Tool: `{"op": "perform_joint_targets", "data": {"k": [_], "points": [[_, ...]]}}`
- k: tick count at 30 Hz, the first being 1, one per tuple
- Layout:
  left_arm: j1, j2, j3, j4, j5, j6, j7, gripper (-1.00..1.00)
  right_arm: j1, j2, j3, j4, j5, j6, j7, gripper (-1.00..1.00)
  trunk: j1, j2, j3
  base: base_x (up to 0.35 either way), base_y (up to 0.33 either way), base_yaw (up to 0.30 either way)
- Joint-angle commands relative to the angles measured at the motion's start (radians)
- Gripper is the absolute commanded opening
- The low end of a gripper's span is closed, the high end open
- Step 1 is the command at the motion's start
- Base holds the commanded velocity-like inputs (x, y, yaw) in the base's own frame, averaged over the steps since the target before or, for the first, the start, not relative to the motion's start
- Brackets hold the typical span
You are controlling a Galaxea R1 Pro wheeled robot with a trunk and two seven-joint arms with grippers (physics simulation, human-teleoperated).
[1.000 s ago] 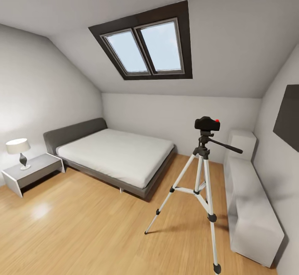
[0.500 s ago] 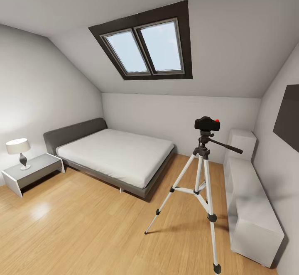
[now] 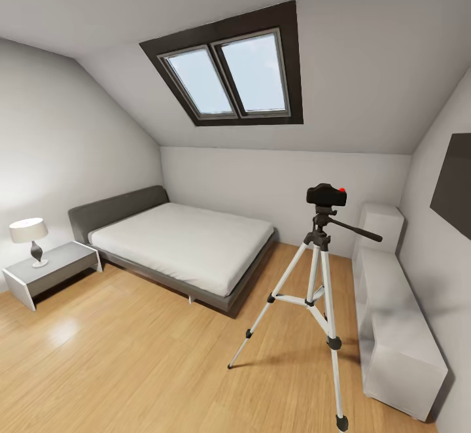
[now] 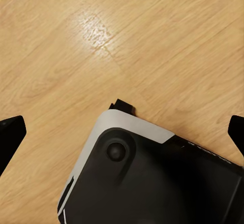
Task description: Attach the digital camera to the camera tripod in the bedroom.
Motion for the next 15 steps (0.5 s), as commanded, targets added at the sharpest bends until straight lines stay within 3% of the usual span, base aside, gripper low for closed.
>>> {"op": "perform_joint_targets", "data": {"k": [1, 15], "points": [[0.0, 0.0, -0.009, -0.001, 0.007, 0.002, 0.004, 1.0, -0.001, 0.0, 0.003, 0.003, 0.006, -0.006, 0.001, 1.0, 0.0, -0.001, 0.0, 0.0, 0.0, 0.0], [0.0, 0.0, -0.009, -0.001, 0.007, 0.002, 0.004, 1.0, -0.001, 0.001, 0.006, 0.003, 0.009, -0.006, 0.001, 1.0, 0.0, -0.001, 0.0, 0.0, 0.0, 0.0]]}}
